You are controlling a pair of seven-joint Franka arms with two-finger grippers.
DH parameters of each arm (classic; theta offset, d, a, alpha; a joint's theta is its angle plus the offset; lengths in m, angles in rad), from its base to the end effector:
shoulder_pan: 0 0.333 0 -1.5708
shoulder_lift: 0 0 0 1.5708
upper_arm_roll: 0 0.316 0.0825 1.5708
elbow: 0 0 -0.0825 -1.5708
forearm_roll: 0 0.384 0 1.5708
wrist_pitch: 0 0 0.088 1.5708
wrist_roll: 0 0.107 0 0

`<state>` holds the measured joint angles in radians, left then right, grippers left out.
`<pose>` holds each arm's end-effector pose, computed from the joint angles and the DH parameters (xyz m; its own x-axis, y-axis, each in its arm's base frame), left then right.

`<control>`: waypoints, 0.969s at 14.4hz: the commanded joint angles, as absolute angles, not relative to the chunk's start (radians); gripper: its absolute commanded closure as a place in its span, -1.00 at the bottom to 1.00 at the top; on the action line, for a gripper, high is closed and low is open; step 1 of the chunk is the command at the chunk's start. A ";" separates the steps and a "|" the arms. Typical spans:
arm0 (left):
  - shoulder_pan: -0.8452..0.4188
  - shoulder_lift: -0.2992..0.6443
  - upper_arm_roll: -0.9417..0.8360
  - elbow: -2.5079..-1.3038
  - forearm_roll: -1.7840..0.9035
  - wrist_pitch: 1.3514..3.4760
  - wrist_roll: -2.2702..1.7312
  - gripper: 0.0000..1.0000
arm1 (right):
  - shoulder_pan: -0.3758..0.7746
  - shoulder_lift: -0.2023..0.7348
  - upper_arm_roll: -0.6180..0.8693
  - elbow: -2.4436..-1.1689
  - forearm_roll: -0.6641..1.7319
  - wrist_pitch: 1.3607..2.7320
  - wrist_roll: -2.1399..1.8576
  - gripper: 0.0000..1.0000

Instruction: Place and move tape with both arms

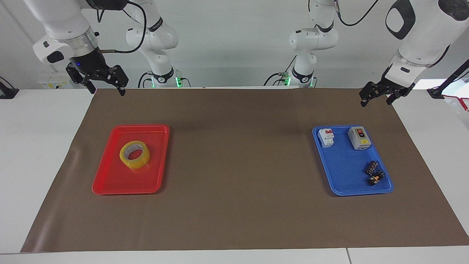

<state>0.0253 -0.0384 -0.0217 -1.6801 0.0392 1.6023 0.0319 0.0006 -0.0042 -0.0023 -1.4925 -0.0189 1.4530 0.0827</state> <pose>0.5429 0.0058 0.5967 0.9987 -0.0295 -0.0407 -0.0310 -0.9988 -0.0387 0.5412 -0.0031 0.6532 0.9957 -0.0865 -0.0336 -0.0858 -0.9961 0.0217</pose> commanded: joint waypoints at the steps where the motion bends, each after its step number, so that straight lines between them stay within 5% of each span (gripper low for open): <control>1: 0.031 -0.040 -0.021 -1.680 0.017 1.595 0.048 -1.00 | -0.008 0.008 0.003 -1.465 -0.021 1.427 0.046 -1.00; 14: 0.031 -0.040 -0.021 -1.680 0.017 1.595 0.048 -1.00 | -0.003 -0.009 0.005 -1.503 -0.009 1.428 0.115 -1.00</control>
<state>0.0253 -0.0384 -0.0217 -1.6801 0.0392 1.6023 0.0319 0.0011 -0.0036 -0.0009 -1.4955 -0.0184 1.4411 0.0770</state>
